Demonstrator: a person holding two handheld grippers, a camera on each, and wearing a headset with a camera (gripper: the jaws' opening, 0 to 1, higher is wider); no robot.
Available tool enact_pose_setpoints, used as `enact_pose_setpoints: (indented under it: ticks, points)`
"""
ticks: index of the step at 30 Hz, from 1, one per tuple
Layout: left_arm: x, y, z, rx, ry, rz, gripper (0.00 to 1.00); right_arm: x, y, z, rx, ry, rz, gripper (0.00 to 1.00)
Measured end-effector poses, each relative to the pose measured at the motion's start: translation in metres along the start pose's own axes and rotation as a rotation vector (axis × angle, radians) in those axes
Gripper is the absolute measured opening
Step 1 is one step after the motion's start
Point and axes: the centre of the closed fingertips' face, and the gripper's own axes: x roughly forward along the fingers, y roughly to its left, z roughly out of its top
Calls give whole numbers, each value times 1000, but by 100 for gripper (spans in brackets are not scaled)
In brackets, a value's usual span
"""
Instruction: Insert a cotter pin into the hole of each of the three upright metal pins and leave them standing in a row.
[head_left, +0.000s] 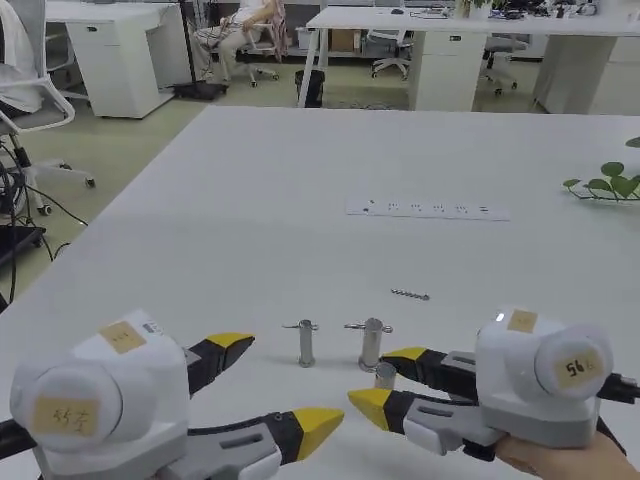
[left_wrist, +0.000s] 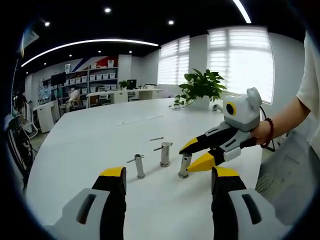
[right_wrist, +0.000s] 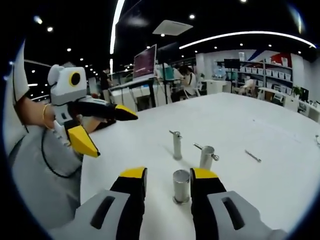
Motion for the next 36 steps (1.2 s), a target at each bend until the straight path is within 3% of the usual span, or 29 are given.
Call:
enact_pose_setpoints:
  ticks: [7,16,27,30,36]
  points:
    - [1,0,0,-7,-1,2,72,-12,-9,15,33,5,14,42]
    - [1,0,-1,-12,-1,2,78,-24,-44,35,39,33,-1,42]
    - [2,0,-5,-14,16,-2,86,-15,-101,23,37,154,-73,38]
    - [2,1,-5,-11,16,0,89,-11,-110,21,65,157,-82,37]
    - [2,5,-5,-9,14,15,93,3,-134,13,48,201,-111,32]
